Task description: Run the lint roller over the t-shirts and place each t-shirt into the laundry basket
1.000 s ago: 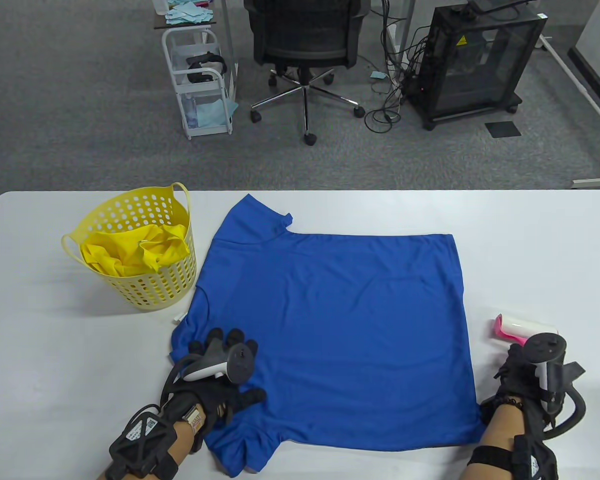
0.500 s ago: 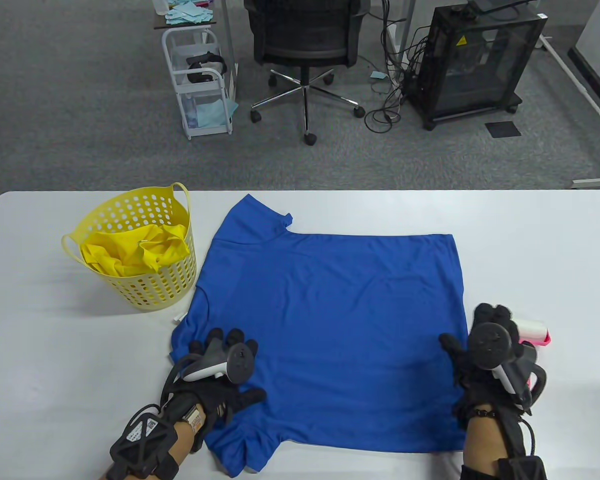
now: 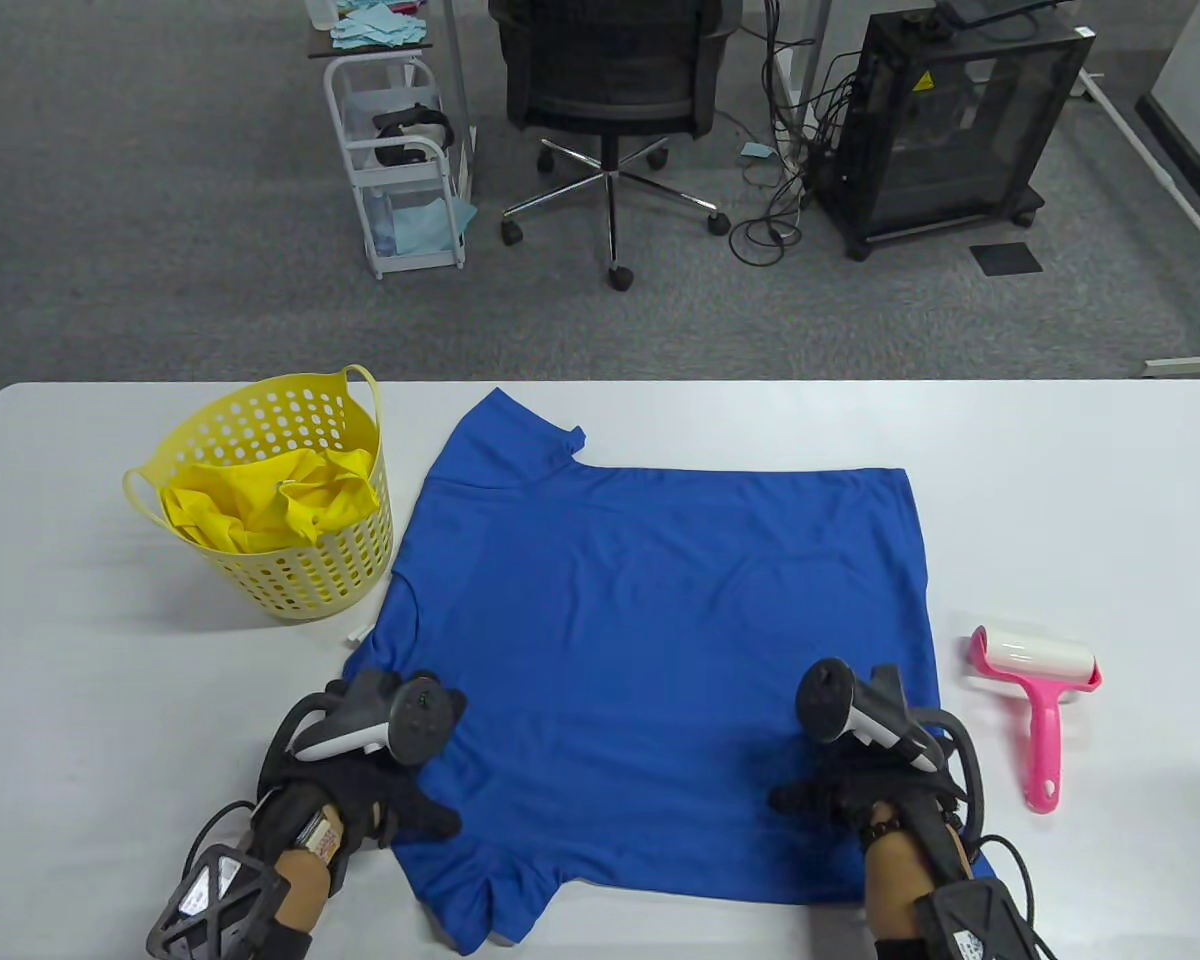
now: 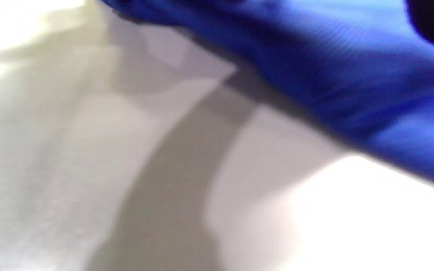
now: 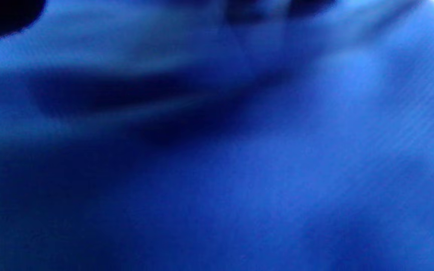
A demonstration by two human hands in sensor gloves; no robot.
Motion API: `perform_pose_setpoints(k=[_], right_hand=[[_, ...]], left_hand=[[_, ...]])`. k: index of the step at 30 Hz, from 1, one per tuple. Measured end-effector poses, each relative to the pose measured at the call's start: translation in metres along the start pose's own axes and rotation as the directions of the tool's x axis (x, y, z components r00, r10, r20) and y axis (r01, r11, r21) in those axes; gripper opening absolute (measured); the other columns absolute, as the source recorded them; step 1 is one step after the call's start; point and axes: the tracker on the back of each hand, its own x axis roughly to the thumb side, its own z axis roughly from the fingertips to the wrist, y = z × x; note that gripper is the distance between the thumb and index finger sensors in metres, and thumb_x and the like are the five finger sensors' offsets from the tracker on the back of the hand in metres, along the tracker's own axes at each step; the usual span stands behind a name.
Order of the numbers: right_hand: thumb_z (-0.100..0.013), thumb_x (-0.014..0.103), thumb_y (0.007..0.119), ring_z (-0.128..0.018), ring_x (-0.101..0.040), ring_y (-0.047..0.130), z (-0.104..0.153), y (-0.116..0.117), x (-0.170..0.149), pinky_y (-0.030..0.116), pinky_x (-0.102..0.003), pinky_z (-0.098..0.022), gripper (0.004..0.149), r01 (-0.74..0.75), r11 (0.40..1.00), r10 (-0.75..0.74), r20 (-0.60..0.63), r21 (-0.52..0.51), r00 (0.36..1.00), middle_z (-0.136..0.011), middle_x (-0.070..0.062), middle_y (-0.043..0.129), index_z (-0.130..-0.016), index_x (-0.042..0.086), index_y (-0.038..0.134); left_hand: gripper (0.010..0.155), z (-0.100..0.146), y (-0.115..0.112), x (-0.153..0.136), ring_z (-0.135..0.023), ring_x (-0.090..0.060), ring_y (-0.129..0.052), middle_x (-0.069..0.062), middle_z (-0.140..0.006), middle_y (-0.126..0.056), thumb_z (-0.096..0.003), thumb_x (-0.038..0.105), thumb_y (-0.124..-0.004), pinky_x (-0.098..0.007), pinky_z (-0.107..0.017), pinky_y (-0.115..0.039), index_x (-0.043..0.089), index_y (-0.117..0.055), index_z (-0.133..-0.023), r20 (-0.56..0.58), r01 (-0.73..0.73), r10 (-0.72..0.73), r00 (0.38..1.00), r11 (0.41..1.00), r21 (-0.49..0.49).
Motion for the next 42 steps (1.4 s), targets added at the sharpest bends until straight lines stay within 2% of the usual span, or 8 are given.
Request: perform_pose_setpoints(k=[8, 14, 19, 22, 27, 33, 39, 42], right_hand=[[-0.025, 0.071, 0.06, -0.099, -0.053, 0.007, -0.025, -0.001, -0.006, 0.025, -0.077, -0.068, 0.104, 0.074, 0.995, -0.08, -0.107, -0.061, 0.991, -0.107, -0.021, -0.002, -0.097, 0.023, 0.002], [-0.04, 0.048, 0.074, -0.092, -0.043, 0.064, -0.021, -0.022, 0.002, 0.063, -0.059, -0.065, 0.052, 0.041, 0.91, -0.1, -0.122, -0.414, 0.988, -0.102, -0.011, 0.06, -0.087, 0.028, 0.063], [-0.041, 0.042, 0.07, -0.088, -0.034, 0.086, -0.009, -0.026, 0.028, 0.067, -0.057, -0.067, 0.044, -0.28, 0.831, 0.19, -0.227, -0.481, 0.955, -0.097, -0.005, 0.079, -0.084, 0.031, 0.067], [-0.041, 0.04, 0.069, -0.085, -0.031, 0.089, 0.01, -0.042, 0.018, 0.069, -0.054, -0.067, 0.045, -0.1, 0.768, 0.0, -0.156, -0.633, 0.988, -0.083, -0.001, 0.093, -0.084, 0.028, 0.064], [-0.043, 0.038, 0.071, -0.068, -0.028, 0.102, 0.047, -0.079, -0.025, 0.077, -0.05, -0.059, 0.046, 0.54, 0.522, -0.547, 0.227, -0.66, 0.806, -0.063, -0.001, 0.098, -0.086, 0.023, 0.063], [-0.044, 0.042, 0.071, -0.037, -0.017, 0.11, 0.12, -0.12, -0.032, 0.09, -0.04, -0.043, 0.045, 0.533, 0.405, -0.425, 0.363, -0.743, 0.829, -0.051, 0.004, 0.099, -0.087, 0.029, 0.065], [-0.047, 0.047, 0.078, -0.013, -0.014, 0.103, 0.184, -0.136, -0.05, 0.091, -0.036, -0.028, 0.047, 0.929, 0.258, -0.441, 0.823, -0.265, 0.357, -0.04, 0.001, 0.099, -0.086, 0.02, 0.072], [-0.047, 0.048, 0.079, -0.006, -0.011, 0.101, 0.174, -0.131, -0.051, 0.092, -0.033, -0.022, 0.046, 0.961, 0.197, -0.471, 0.841, -0.192, 0.264, -0.036, 0.002, 0.1, -0.084, 0.021, 0.075]], left_hand=[[0.107, -0.024, 0.004, -0.013, -0.11, -0.048, -0.028, -0.012, -0.116, -0.02, -0.0223, 0.075, -0.061, -0.075, -0.072, -0.027, 0.025, -0.016, -0.105, -0.123, -0.039, 0.052, 0.991, 0.994, 0.105], [0.064, -0.033, 0.02, -0.014, -0.097, -0.039, -0.065, -0.006, -0.102, -0.062, -0.0369, 0.06, -0.068, -0.067, -0.071, -0.05, 0.03, -0.06, -0.093, -0.189, -0.057, 0.116, 0.975, 0.954, 0.294], [0.043, -0.026, 0.033, 0.012, -0.082, -0.03, -0.093, 0.001, -0.085, -0.087, -0.0377, 0.047, -0.076, -0.059, -0.07, -0.062, 0.032, -0.077, -0.078, -0.227, 0.208, -0.127, 0.966, 0.903, 0.377], [0.044, -0.01, 0.044, 0.007, -0.079, -0.025, -0.1, 0.004, -0.083, -0.093, -0.0379, 0.048, -0.072, -0.056, -0.069, -0.066, 0.032, -0.076, -0.079, -0.226, 0.159, -0.045, 0.973, 0.84, 0.518], [0.045, 0.05, 0.091, -0.027, -0.086, -0.033, -0.091, -0.003, -0.09, -0.085, -0.0414, 0.042, -0.073, -0.061, -0.069, -0.061, 0.028, -0.072, -0.084, 0.143, -0.327, 0.37, 0.918, 0.504, 0.799], [0.045, 0.137, 0.131, -0.028, -0.076, -0.028, -0.1, 0.0, -0.083, -0.09, -0.0419, 0.042, -0.073, -0.057, -0.067, -0.068, 0.03, -0.071, -0.085, 0.348, -0.384, 0.261, 0.9, 0.102, 0.918], [0.052, 0.216, 0.116, -0.039, -0.032, -0.013, -0.111, -0.001, -0.064, -0.1, -0.0417, 0.047, -0.084, -0.043, -0.045, -0.087, 0.022, -0.072, -0.085, 0.651, -0.612, -0.054, 0.757, -0.406, 0.679], [0.052, 0.214, 0.119, -0.042, -0.017, -0.006, -0.111, 0.004, -0.055, -0.105, -0.0422, 0.053, -0.083, -0.037, -0.034, -0.093, 0.022, -0.077, -0.084, 0.645, -0.602, 0.025, 0.764, -0.333, 0.725]])
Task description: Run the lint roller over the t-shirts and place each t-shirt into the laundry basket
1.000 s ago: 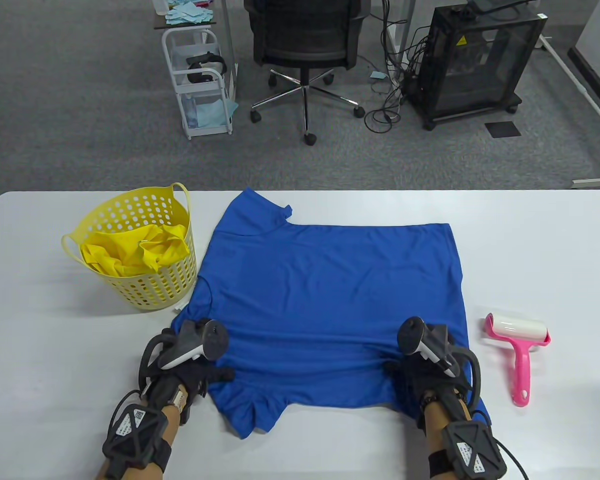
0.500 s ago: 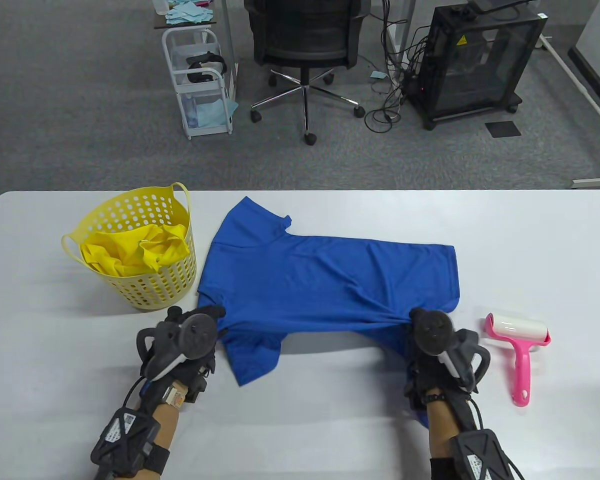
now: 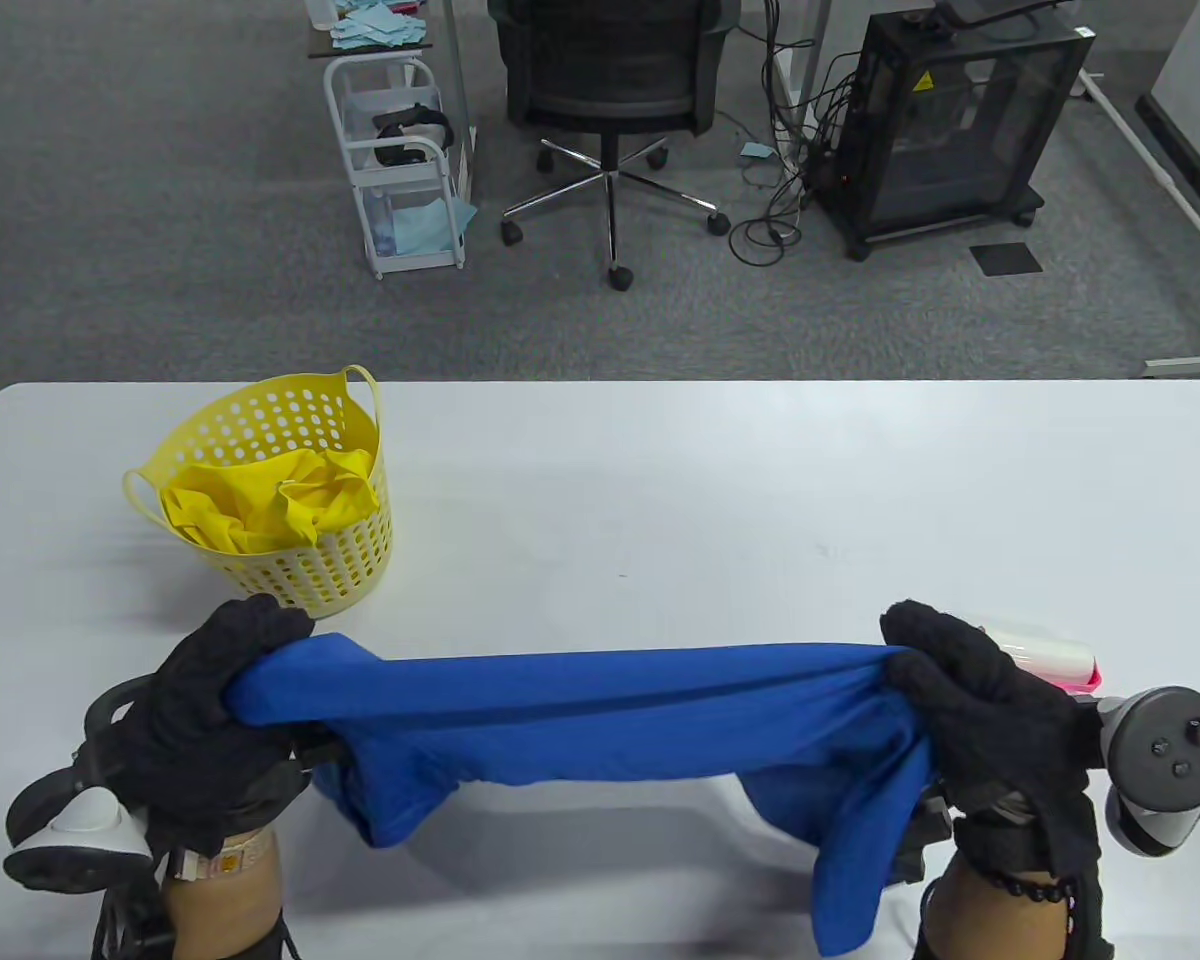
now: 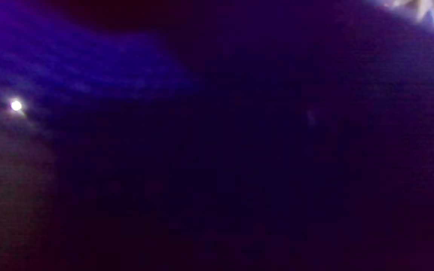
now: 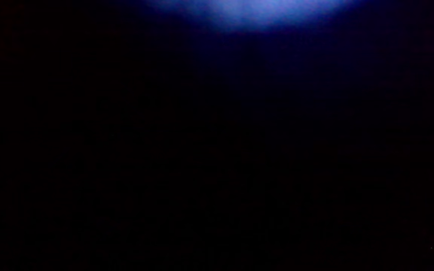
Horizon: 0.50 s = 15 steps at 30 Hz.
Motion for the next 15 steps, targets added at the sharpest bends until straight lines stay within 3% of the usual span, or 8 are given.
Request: perform_pose_setpoints(k=[3, 5, 7, 9, 11, 12, 14, 15], right_hand=[[-0.048, 0.047, 0.078, -0.007, -0.012, 0.101, -0.017, 0.011, -0.052, 0.091, -0.033, -0.021, 0.046, -0.096, 0.995, 0.103, -0.265, 0.039, 0.959, -0.037, 0.001, 0.1, -0.085, 0.02, 0.074], [-0.049, 0.046, 0.076, -0.01, -0.014, 0.101, -0.022, 0.027, -0.095, 0.09, -0.035, -0.023, 0.048, -0.327, 0.942, 0.326, -0.446, 0.077, 0.834, -0.039, 0.0, 0.099, -0.087, 0.019, 0.071], [-0.046, 0.045, 0.075, -0.033, -0.023, 0.104, -0.023, 0.046, -0.129, 0.086, -0.043, -0.04, 0.055, -0.578, 0.801, 0.571, -0.49, 0.156, 0.659, -0.058, -0.005, 0.095, -0.093, 0.018, 0.064], [-0.045, 0.045, 0.073, -0.09, -0.045, 0.077, -0.023, 0.065, -0.148, 0.058, -0.066, -0.066, 0.069, -0.768, 0.552, 0.821, -0.376, 0.325, 0.43, -0.1, -0.017, 0.068, -0.101, 0.017, 0.043], [-0.044, 0.053, 0.07, -0.103, -0.045, 0.062, -0.022, 0.076, -0.142, 0.045, -0.071, -0.07, 0.072, -0.868, 0.242, 0.967, -0.186, 0.434, 0.177, -0.111, -0.015, 0.055, -0.103, 0.023, 0.04], [-0.043, 0.057, 0.069, -0.104, -0.042, 0.063, -0.019, 0.081, -0.135, 0.047, -0.071, -0.07, 0.073, -0.893, 0.15, 0.986, -0.125, 0.425, 0.106, -0.112, -0.011, 0.057, -0.103, 0.027, 0.041], [-0.038, 0.061, 0.073, -0.1, -0.042, 0.073, -0.015, 0.09, -0.129, 0.053, -0.071, -0.068, 0.074, -0.868, 0.199, 0.98, -0.077, 0.454, 0.184, -0.108, -0.011, 0.07, -0.101, 0.027, 0.054], [-0.037, 0.064, 0.073, -0.099, -0.044, 0.074, -0.013, 0.096, -0.129, 0.053, -0.072, -0.067, 0.077, -0.798, 0.259, 0.962, -0.067, 0.544, 0.266, -0.108, -0.014, 0.072, -0.102, 0.025, 0.055]], left_hand=[[0.05, 0.004, -0.032, -0.04, -0.006, -0.004, -0.108, 0.004, -0.046, -0.108, -0.046, 0.055, -0.082, -0.035, -0.025, -0.095, 0.019, -0.083, -0.082, -0.326, -0.044, -0.087, 0.941, 0.926, -0.375], [0.051, 0.024, -0.064, -0.075, -0.011, -0.006, -0.108, 0.002, -0.05, -0.106, -0.0495, 0.054, -0.079, -0.036, -0.029, -0.094, 0.018, -0.08, -0.086, -0.468, -0.123, -0.292, 0.834, 0.728, -0.674], [0.053, 0.054, -0.094, -0.101, -0.014, -0.008, -0.109, 0.0, -0.051, -0.106, -0.0487, 0.053, -0.079, -0.038, -0.031, -0.093, 0.016, -0.08, -0.086, -0.429, -0.074, -0.493, 0.757, 0.588, -0.805], [0.06, 0.084, -0.122, -0.112, -0.043, -0.021, -0.111, -0.01, -0.072, -0.1, -0.0456, 0.05, -0.08, -0.051, -0.046, -0.084, 0.013, -0.072, -0.092, -0.213, 0.151, -0.705, 0.676, 0.416, -0.897], [0.065, 0.092, -0.138, -0.102, -0.079, -0.035, -0.096, -0.011, -0.097, -0.081, -0.0439, 0.052, -0.078, -0.06, -0.062, -0.07, 0.02, -0.062, -0.098, 0.238, 0.494, -0.777, 0.583, 0.106, -0.863], [0.064, 0.092, -0.141, -0.089, -0.084, -0.032, -0.095, -0.006, -0.099, -0.08, -0.0431, 0.055, -0.076, -0.058, -0.065, -0.07, 0.025, -0.062, -0.098, 0.478, 0.698, -0.749, 0.459, -0.029, -0.715], [0.059, 0.092, -0.144, -0.07, -0.083, -0.018, -0.099, 0.008, -0.096, -0.085, -0.0431, 0.063, -0.069, -0.05, -0.066, -0.076, 0.035, -0.066, -0.094, 0.655, 0.838, -0.64, 0.402, -0.031, -0.544], [0.057, 0.095, -0.148, -0.065, -0.082, -0.016, -0.1, 0.011, -0.093, -0.087, -0.0423, 0.064, -0.069, -0.05, -0.067, -0.075, 0.037, -0.068, -0.092, 0.656, 0.81, -0.572, 0.492, 0.027, -0.585]])
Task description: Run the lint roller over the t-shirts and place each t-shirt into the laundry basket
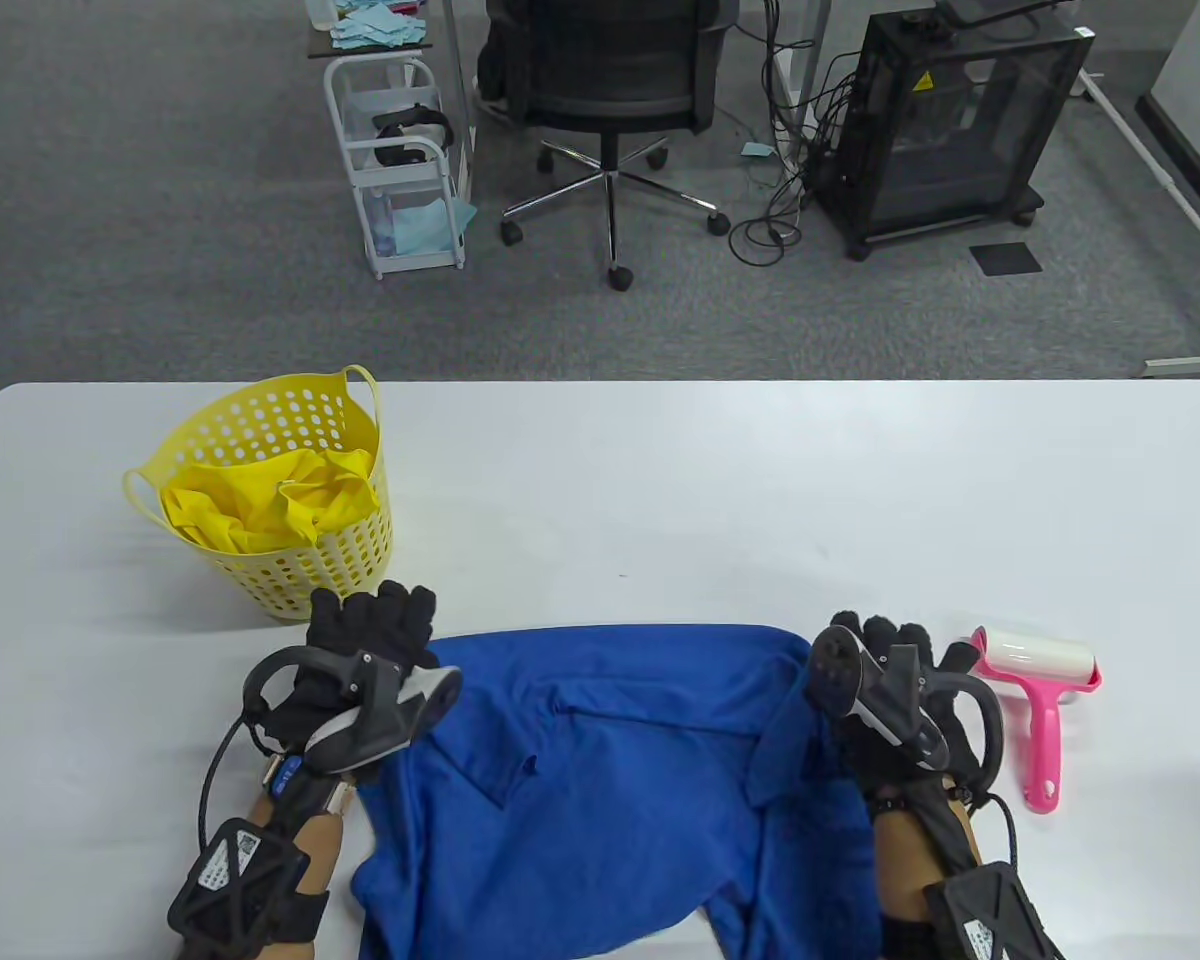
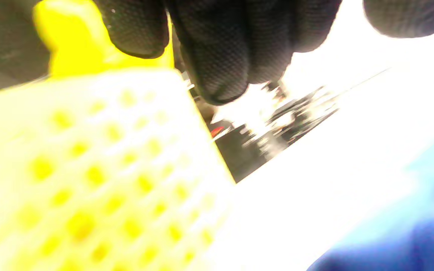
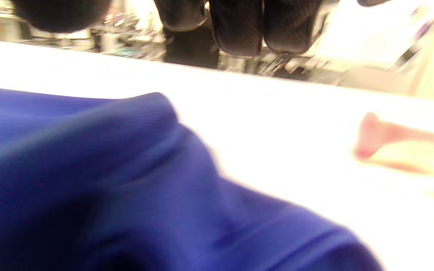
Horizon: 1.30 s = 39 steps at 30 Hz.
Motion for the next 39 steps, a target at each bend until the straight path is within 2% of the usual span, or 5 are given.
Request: perform_pose_setpoints(k=[7, 15, 26, 31, 39], right_hand=[[-0.021, 0.073, 0.08, -0.101, -0.058, 0.045, -0.012, 0.056, 0.035, 0.05, -0.079, -0.062, 0.11, -0.21, 0.915, 0.185, 0.103, 0.345, 0.977, -0.11, -0.027, 0.023, -0.101, 0.022, 0.022], [-0.039, 0.051, 0.075, -0.091, -0.037, 0.082, -0.02, 0.039, 0.01, 0.069, -0.055, -0.065, 0.05, -0.055, 0.994, 0.05, 0.054, 0.093, 0.997, -0.104, -0.005, 0.073, -0.087, 0.039, 0.072], [-0.04, 0.057, 0.078, -0.029, -0.013, 0.121, 0.016, -0.024, -0.059, 0.098, -0.035, -0.036, 0.048, 0.682, 0.663, -0.748, 0.277, 0.307, 0.603, -0.037, 0.012, 0.121, -0.069, 0.025, 0.098], [-0.053, 0.052, 0.068, -0.038, -0.015, 0.107, 0.004, -0.03, -0.084, 0.086, -0.037, -0.045, 0.052, 0.926, 0.376, -0.921, 0.102, -0.005, 0.375, -0.052, 0.007, 0.104, -0.092, 0.017, 0.07], [-0.048, 0.058, 0.063, -0.097, -0.052, 0.002, 0.001, -0.008, -0.053, 0.017, -0.072, -0.066, 0.094, 0.377, 0.777, -0.476, -0.077, -0.504, 0.876, -0.106, -0.024, -0.003, -0.096, 0.016, -0.005]], left_hand=[[0.103, -0.006, -0.051, 0.057, -0.111, -0.052, -0.023, -0.009, -0.12, -0.026, -0.0276, 0.077, -0.072, -0.074, -0.074, -0.022, 0.032, -0.022, -0.107, 0.085, -0.306, 0.448, 0.89, 0.725, -0.617], [0.05, -0.009, -0.05, 0.044, -0.089, -0.03, -0.093, 0.003, -0.087, -0.095, -0.0372, 0.056, -0.074, -0.06, -0.07, -0.061, 0.032, -0.082, -0.08, 0.169, -0.435, 0.479, 0.861, 0.867, -0.243], [0.052, 0.003, 0.0, -0.031, -0.048, -0.022, -0.121, 0.007, -0.045, -0.121, -0.0462, 0.059, -0.073, -0.051, -0.057, -0.083, 0.022, -0.103, -0.067, 0.014, -0.845, 0.964, 0.265, 0.239, -0.478], [0.053, -0.002, 0.003, -0.062, -0.042, -0.019, -0.111, 0.007, -0.049, -0.108, -0.0529, 0.056, -0.066, -0.046, -0.053, -0.08, 0.017, -0.087, -0.081, -0.195, -0.968, 0.965, 0.175, 0.205, 0.146], [0.072, -0.007, -0.003, -0.018, -0.098, -0.043, -0.067, -0.013, -0.109, -0.055, -0.0492, 0.054, -0.065, -0.062, -0.068, -0.058, 0.017, -0.038, -0.105, -0.308, -0.545, 0.58, 0.754, 0.814, 0.199]])
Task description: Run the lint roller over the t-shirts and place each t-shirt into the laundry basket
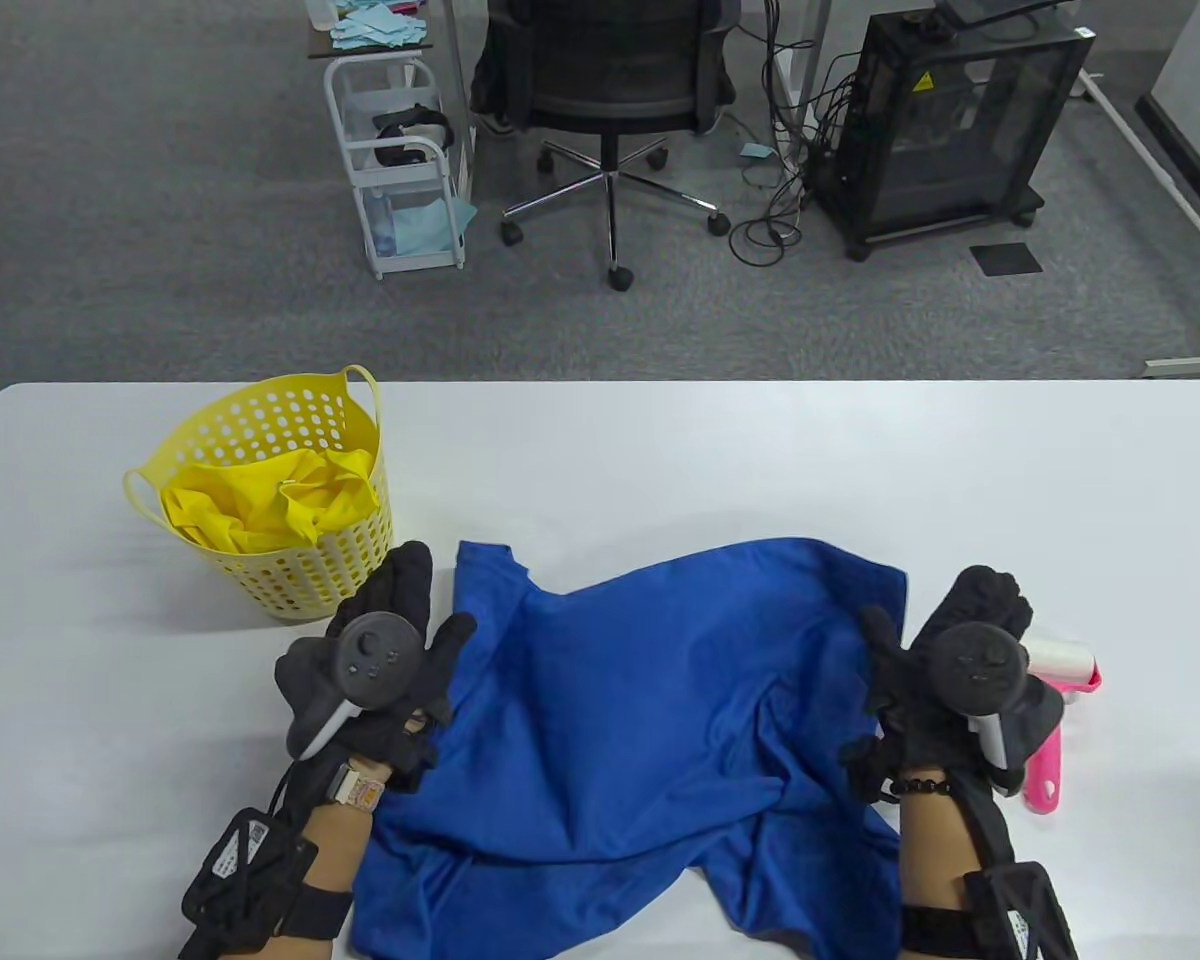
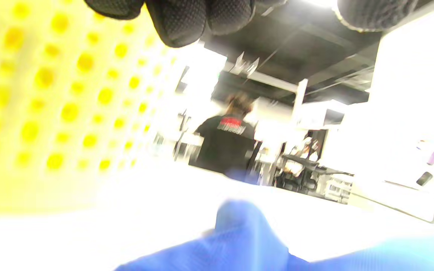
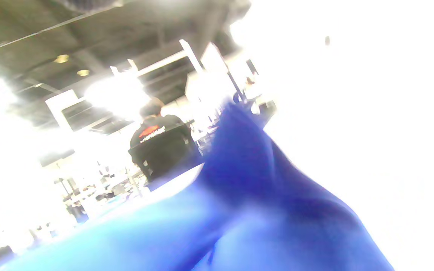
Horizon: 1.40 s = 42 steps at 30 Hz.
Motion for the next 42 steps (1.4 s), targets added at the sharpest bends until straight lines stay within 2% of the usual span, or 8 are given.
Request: perform_pose_setpoints(k=[5, 10, 14, 17, 22, 28, 36, 42], right_hand=[[-0.046, 0.055, 0.067, -0.106, -0.048, 0.038, 0.026, 0.042, 0.047, 0.03, -0.073, -0.069, 0.073, -0.132, 0.946, 0.058, 0.244, 0.297, 0.968, -0.114, -0.018, 0.045, -0.104, 0.022, 0.037], [-0.045, 0.06, 0.066, -0.106, -0.047, 0.034, 0.046, 0.095, 0.054, 0.037, -0.077, -0.068, 0.072, -0.488, 0.464, 0.321, 0.373, 0.739, 0.871, -0.115, -0.018, 0.027, -0.103, 0.028, 0.039], [-0.042, 0.062, 0.07, -0.1, -0.043, 0.066, 0.029, 0.072, 0.042, 0.048, -0.076, -0.067, 0.053, -0.424, 0.6, 0.343, 0.26, 0.678, 0.902, -0.101, -0.01, 0.068, -0.08, 0.028, 0.083], [-0.042, 0.061, 0.071, -0.097, -0.04, 0.065, 0.025, 0.07, 0.029, 0.051, -0.074, -0.067, 0.049, -0.382, 0.616, 0.325, 0.22, 0.688, 0.92, -0.094, -0.009, 0.069, -0.072, 0.027, 0.087], [-0.042, 0.061, 0.071, -0.096, -0.044, 0.065, 0.029, 0.075, 0.038, 0.053, -0.071, -0.067, 0.049, -0.455, 0.591, 0.375, 0.273, 0.666, 0.886, -0.093, -0.012, 0.069, -0.07, 0.024, 0.086], [-0.042, 0.061, 0.071, -0.096, -0.045, 0.066, 0.029, 0.074, 0.038, 0.057, -0.069, -0.068, 0.049, -0.457, 0.588, 0.372, 0.28, 0.667, 0.885, -0.093, -0.011, 0.068, -0.07, 0.023, 0.085], [-0.042, 0.061, 0.071, -0.093, -0.042, 0.068, 0.025, 0.073, 0.035, 0.063, -0.063, -0.066, 0.048, -0.441, 0.597, 0.354, 0.274, 0.67, 0.894, -0.091, -0.009, 0.071, -0.07, 0.025, 0.087], [-0.042, 0.061, 0.071, -0.092, -0.043, 0.069, 0.025, 0.075, 0.038, 0.064, -0.062, -0.066, 0.049, -0.456, 0.595, 0.367, 0.281, 0.662, 0.887, -0.091, -0.01, 0.072, -0.07, 0.025, 0.086]], left_hand=[[0.064, 0.007, -0.042, 0.015, -0.087, -0.038, -0.087, -0.007, -0.097, -0.083, -0.046, 0.059, -0.068, -0.06, -0.065, -0.065, 0.021, -0.066, -0.097, 0.182, 0.049, -0.002, 0.983, 0.965, -0.257], [0.076, 0.007, -0.083, -0.003, -0.102, -0.046, -0.069, -0.005, -0.111, -0.067, -0.0404, 0.071, -0.057, -0.063, -0.07, -0.057, 0.029, -0.055, -0.103, 0.17, 0.372, -0.333, 0.928, 0.782, -0.5], [0.079, 0.005, -0.084, -0.034, -0.081, -0.038, -0.091, -0.012, -0.107, -0.07, -0.0428, 0.071, -0.053, -0.052, -0.057, -0.075, 0.022, -0.052, -0.105, -0.055, 0.339, -0.474, 0.879, 0.702, -0.627], [0.071, 0.003, -0.067, -0.036, -0.069, -0.028, -0.098, -0.009, -0.093, -0.087, -0.0444, 0.064, -0.064, -0.049, -0.052, -0.078, 0.02, -0.063, -0.1, -0.137, 0.369, -0.466, 0.874, 0.82, -0.438], [0.062, -0.005, -0.064, 0.006, -0.094, -0.032, -0.081, -0.001, -0.103, -0.074, -0.0428, 0.06, -0.074, -0.059, -0.068, -0.062, 0.029, -0.064, -0.096, 0.315, 0.445, -0.383, 0.869, 0.881, -0.158], [0.063, -0.045, -0.107, 0.012, -0.079, -0.024, -0.1, 0.004, -0.089, -0.087, -0.0374, 0.061, -0.065, -0.053, -0.064, -0.073, 0.029, -0.069, -0.092, 0.254, 0.606, -0.569, 0.782, 0.599, -0.524], [0.044, -0.056, -0.067, -0.034, -0.028, -0.012, -0.116, 0.003, -0.05, -0.107, -0.0455, 0.048, -0.076, -0.041, -0.034, -0.093, 0.019, -0.087, -0.076, -0.276, 0.282, -0.385, 0.881, 0.894, -0.348], [0.059, -0.044, -0.049, -0.017, -0.036, -0.005, -0.115, 0.008, -0.066, -0.102, -0.0413, 0.058, -0.082, -0.036, -0.034, -0.095, 0.023, -0.075, -0.089, -0.139, 0.637, -0.682, 0.718, 0.724, -0.265]])
